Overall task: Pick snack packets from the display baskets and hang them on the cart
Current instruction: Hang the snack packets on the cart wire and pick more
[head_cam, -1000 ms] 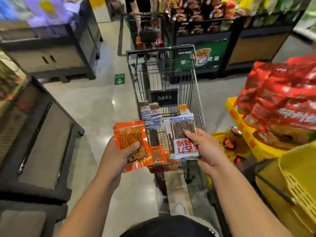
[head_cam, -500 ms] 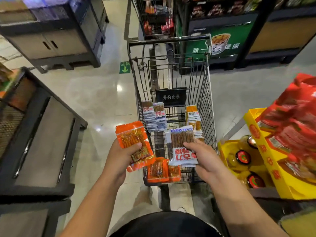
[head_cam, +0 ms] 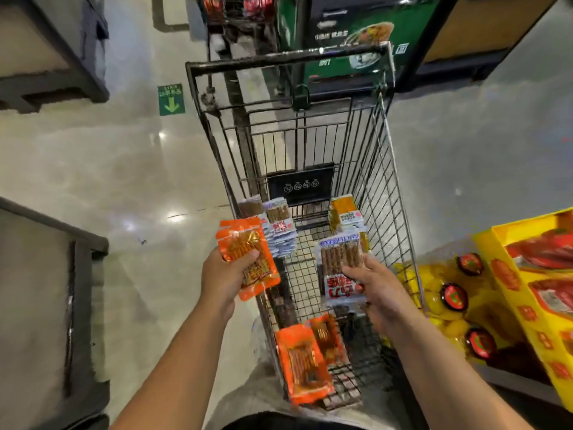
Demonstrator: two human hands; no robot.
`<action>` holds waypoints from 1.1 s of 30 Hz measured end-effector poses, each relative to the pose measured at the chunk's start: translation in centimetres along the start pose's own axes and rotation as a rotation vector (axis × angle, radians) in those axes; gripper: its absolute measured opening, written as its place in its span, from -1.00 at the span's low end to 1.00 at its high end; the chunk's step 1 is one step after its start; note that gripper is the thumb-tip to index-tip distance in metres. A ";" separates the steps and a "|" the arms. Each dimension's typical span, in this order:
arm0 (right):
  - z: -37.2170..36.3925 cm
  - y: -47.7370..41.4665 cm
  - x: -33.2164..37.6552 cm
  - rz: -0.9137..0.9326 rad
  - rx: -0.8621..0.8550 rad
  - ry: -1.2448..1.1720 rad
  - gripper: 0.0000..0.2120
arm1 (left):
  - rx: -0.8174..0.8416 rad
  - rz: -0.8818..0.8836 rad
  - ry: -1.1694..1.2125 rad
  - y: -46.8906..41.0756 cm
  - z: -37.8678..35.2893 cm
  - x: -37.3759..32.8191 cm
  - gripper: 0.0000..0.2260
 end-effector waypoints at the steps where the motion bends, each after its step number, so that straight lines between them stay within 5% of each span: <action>1: -0.7 -1.0 0.1 0.001 -0.005 -0.007 -0.38 | -0.001 -0.003 -0.023 -1.7 0.0 -0.4 -0.77; 5: -3.2 -5.9 0.2 0.049 -0.055 0.106 -0.70 | -0.014 -0.041 -0.128 -7.8 0.0 -1.8 -0.76; 11: -5.5 -13.7 -1.1 0.040 -0.066 0.190 -0.75 | -0.079 -0.102 -0.400 -12.7 -0.5 -1.7 -0.71; 15: -6.4 -19.8 -2.3 0.019 -0.087 0.263 -0.80 | -0.163 -0.144 -0.383 -13.5 0.3 -0.7 -0.71; 26: -11.8 -32.2 -4.1 0.208 -0.200 0.585 -0.65 | -0.136 -0.161 -0.319 -14.7 0.4 0.5 -0.73; 33: -13.5 -32.2 -5.6 0.109 0.033 1.016 -0.51 | -0.098 -0.146 -0.307 -14.9 0.3 0.7 -0.70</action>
Point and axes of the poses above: each hand's wrist, its own y-axis away from the middle knuckle, its own z-axis out of the back of the hand, x = y × z, the point moved 6 cm from there along -y, towards the middle knuckle, and after that the axes turned 12 degrees about -y, right-handed, at the moved point
